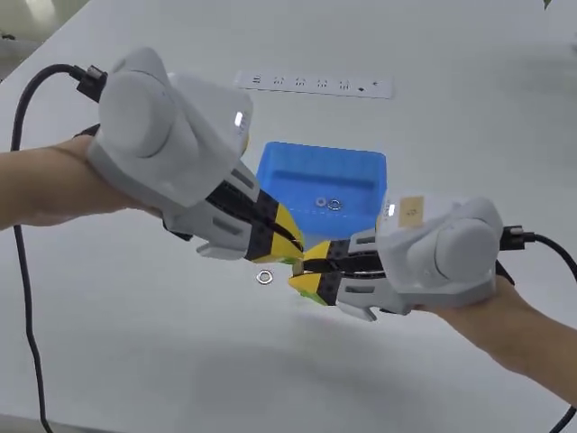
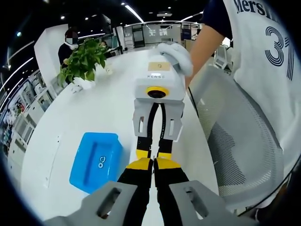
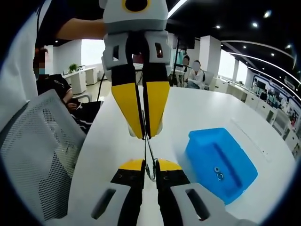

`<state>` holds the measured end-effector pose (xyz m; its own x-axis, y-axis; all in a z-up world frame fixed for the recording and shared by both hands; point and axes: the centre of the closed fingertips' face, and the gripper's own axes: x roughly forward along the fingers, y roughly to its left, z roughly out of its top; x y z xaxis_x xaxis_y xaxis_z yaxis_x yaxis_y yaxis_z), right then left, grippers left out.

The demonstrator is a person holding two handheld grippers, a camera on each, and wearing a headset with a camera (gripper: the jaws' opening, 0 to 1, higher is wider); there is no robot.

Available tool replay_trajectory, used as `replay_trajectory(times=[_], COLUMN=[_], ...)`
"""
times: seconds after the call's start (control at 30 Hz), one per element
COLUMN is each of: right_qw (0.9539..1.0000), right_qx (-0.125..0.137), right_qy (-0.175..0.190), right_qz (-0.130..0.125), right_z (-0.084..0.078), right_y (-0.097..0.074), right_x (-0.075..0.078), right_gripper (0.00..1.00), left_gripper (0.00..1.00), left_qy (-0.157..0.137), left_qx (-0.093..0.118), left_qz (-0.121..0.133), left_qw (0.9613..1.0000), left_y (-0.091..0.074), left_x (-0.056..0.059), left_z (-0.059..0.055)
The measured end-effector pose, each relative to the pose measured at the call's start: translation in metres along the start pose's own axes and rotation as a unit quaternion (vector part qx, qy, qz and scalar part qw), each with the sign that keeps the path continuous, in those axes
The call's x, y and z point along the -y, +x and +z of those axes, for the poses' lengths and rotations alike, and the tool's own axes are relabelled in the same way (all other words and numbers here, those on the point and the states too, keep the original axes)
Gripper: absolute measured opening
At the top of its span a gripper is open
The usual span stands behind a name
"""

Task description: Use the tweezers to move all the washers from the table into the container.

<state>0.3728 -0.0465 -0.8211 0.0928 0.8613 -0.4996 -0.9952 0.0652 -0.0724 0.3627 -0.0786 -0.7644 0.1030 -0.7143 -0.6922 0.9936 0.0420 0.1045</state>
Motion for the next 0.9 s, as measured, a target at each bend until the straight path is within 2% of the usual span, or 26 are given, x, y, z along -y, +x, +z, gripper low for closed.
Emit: replay_trajectory(times=[0.47, 0.9], right_qw=[0.9996, 0.9982], right_qx=[0.008, 0.025], right_qy=[-0.027, -0.048], right_qz=[-0.005, -0.026], right_z=[0.026, 0.053], right_y=[-0.009, -0.019], right_x=[0.014, 0.046], right_gripper=[0.10, 0.10], left_gripper=[0.06, 0.06], left_qy=[0.025, 0.046], left_qx=[-0.003, -0.003], left_qz=[0.009, 0.033], left_qw=[0.9996, 0.9984], left_y=[-0.020, -0.038], left_x=[-0.013, -0.041], left_z=[0.016, 0.034])
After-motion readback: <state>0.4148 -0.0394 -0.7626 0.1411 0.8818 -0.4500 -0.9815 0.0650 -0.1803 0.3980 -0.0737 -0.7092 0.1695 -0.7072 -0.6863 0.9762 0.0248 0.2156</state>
